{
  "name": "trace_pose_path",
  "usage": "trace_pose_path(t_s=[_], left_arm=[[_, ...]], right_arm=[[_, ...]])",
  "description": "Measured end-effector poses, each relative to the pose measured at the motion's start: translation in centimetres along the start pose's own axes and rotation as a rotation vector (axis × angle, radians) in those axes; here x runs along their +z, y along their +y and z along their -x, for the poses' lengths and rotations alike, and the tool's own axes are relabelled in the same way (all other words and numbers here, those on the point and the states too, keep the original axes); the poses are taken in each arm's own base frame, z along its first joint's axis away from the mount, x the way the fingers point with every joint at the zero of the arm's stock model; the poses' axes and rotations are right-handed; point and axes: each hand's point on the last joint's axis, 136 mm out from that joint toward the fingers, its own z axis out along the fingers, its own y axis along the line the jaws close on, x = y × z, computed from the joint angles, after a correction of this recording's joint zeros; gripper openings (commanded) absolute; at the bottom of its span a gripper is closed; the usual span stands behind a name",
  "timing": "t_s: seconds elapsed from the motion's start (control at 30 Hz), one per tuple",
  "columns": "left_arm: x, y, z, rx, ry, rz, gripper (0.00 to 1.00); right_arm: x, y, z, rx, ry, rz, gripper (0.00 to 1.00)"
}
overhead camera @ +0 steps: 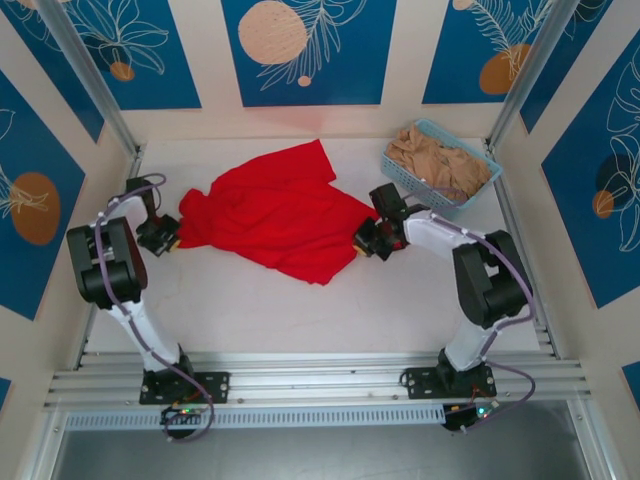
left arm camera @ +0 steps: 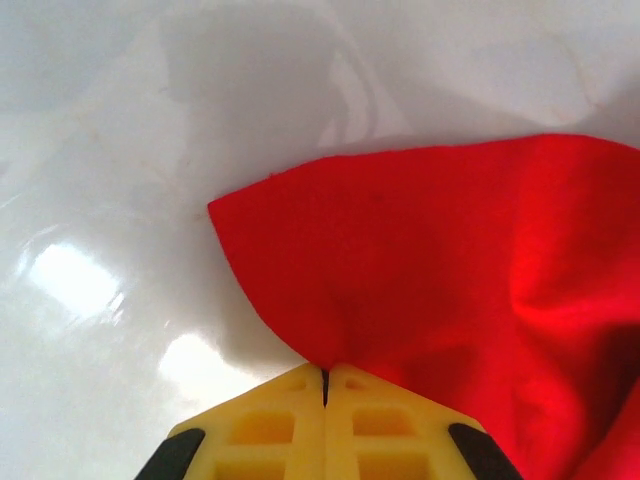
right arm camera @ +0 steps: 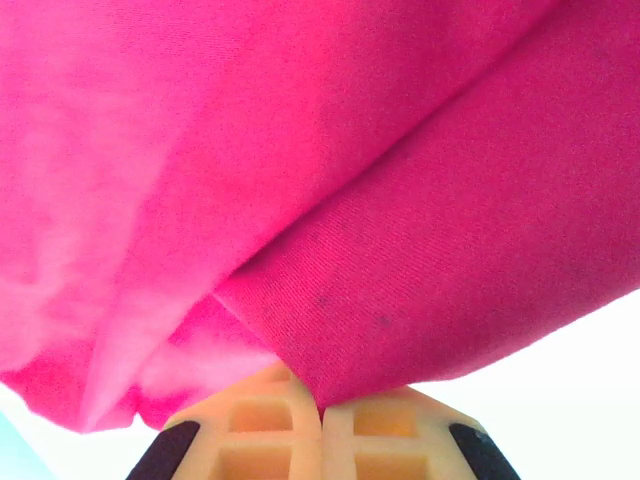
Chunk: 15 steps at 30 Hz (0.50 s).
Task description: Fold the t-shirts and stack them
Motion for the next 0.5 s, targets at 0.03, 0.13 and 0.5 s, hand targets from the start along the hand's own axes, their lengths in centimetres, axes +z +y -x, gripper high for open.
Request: trace_pose_path(t_s=[0.03,0.13,0.5], left_arm=[[-0.7,0.1,-0.2,0.001,-0.013,-0.007,0.0],[-3.7,0.3,-0.9,-0.004,-0.069,-0.041,0.0],[-11.8,2.5,-1.6,-0.088,-0.25,-0.002,0.0]], right_arm=[[-1.4,0.8,0.2,-0.029,-0.022,0.012,0.0],[-5.7,3.3,0.3,-0.11,-0.077,0.053,0.0],[-13.6,1.7,-2.9,-0.286,-0.082,-0.034,0.0]])
